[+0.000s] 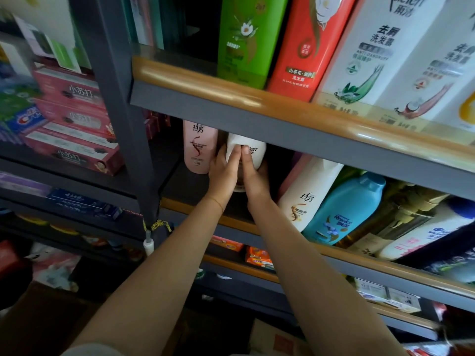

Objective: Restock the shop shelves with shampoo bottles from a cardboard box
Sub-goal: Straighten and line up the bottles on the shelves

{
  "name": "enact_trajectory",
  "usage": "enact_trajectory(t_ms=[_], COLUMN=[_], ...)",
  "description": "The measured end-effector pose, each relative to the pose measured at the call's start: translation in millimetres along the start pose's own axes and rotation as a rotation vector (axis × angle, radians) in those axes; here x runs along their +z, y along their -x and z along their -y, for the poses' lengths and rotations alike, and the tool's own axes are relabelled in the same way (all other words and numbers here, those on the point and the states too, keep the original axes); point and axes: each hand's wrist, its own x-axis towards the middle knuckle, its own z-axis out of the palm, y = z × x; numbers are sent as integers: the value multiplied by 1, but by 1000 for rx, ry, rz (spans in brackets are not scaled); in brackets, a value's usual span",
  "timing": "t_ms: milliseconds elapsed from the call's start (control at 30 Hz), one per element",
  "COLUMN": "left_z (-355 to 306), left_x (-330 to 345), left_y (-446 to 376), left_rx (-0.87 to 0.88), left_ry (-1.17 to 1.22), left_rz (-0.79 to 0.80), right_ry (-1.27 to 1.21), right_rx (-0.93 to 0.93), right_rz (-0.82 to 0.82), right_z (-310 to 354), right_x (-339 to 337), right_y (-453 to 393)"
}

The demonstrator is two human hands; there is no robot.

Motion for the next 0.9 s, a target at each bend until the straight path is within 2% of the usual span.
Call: enact_trajectory(t_ms=[267,500,767,900], left_z=[-5,-15,-25,-38], left_x=[-6,-12,-12,-9], left_y=[14,37,63,70], left_rx=[-30,-47,-141,-162], left_ry=[121,119,126,118], left_rz=[34,120,63,90], right_ry=[46,153,251,285], right_rx=[-36,-100,-50,-47], right_rz=[-20,-14,39,65], right_z=[-9,-11,-11,-10], right_x=[-5,-17,-33,-37], right_y=[19,49,75,87])
